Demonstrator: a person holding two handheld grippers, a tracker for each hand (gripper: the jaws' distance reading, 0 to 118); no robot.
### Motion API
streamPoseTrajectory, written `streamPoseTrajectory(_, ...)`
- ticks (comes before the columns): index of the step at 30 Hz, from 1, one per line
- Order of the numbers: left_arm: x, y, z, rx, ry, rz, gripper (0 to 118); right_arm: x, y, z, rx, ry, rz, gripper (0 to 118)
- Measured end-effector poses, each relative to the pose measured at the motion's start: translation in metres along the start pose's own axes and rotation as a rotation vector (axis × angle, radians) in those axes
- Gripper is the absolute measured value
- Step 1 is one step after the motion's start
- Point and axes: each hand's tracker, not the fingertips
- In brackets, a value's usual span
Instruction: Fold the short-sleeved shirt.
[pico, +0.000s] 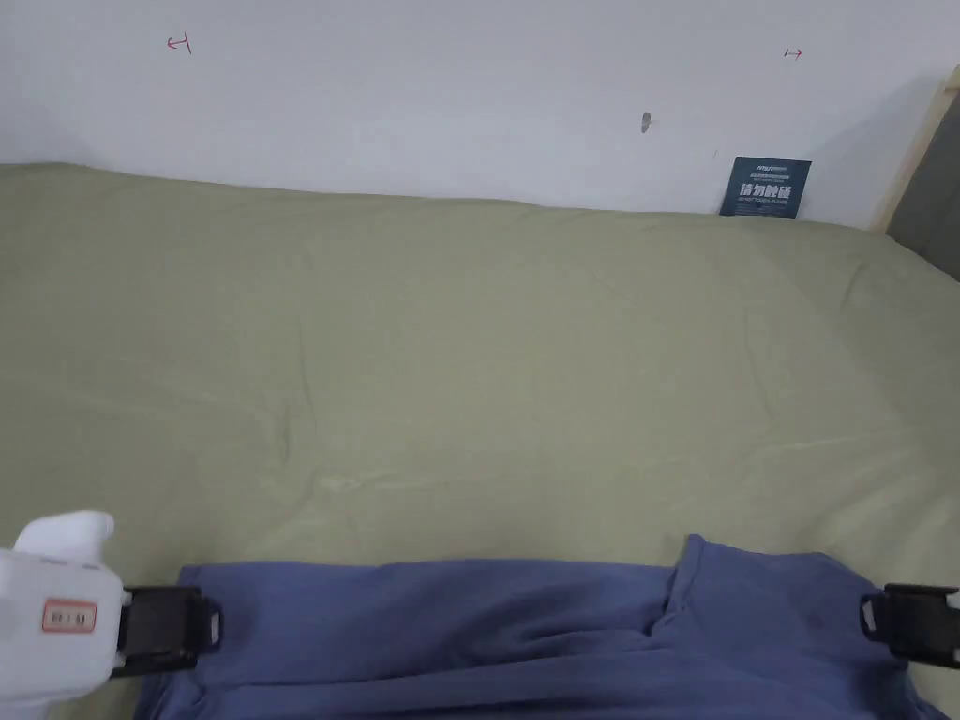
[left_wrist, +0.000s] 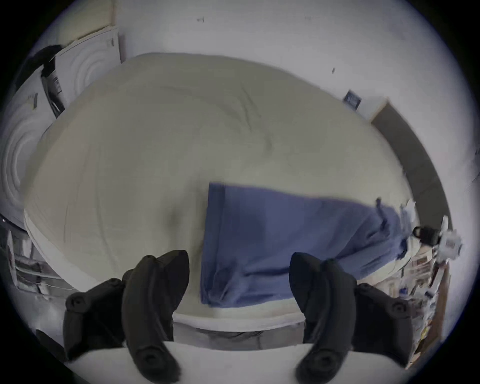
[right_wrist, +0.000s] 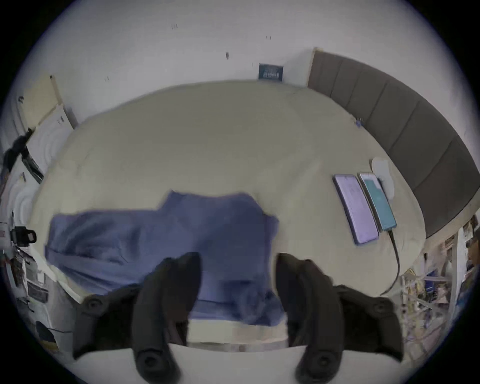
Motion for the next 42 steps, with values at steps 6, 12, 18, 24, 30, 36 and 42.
streamPoseTrajectory(6, 0.009, 0.013, 0.000, 0.055, 0.009, -0.019, 4, -0.058, -0.011, 0.011, 0.098, 0.072, -0.008, 0)
streamPoseTrajectory(12, -0.009, 0.005, -0.013, 0.079, -0.112, 0.096, 2, -0.101, -0.023, -0.003, 0.060, 0.131, 0.107, 0)
streamPoseTrajectory(18, -0.053, -0.015, -0.044, -0.047, -0.197, 0.194, 108, -0.112, -0.034, -0.010, 0.017, 0.155, 0.121, 0)
streamPoseTrajectory(24, -0.068, -0.037, -0.067, -0.151, -0.144, 0.221, 107, -0.119, -0.034, -0.015, -0.002, 0.155, 0.117, 0)
streamPoseTrajectory(30, -0.068, -0.038, -0.071, -0.124, -0.131, 0.233, 80, -0.130, -0.032, -0.016, -0.009, 0.154, 0.131, 0)
streamPoseTrajectory(36, -0.047, -0.043, -0.084, -0.144, -0.120, 0.262, 9, -0.134, -0.036, -0.025, -0.033, 0.158, 0.107, 0)
streamPoseTrajectory(42, -0.062, -0.031, -0.069, -0.148, -0.139, 0.278, 9, -0.121, -0.032, -0.022, -0.028, 0.159, 0.079, 0)
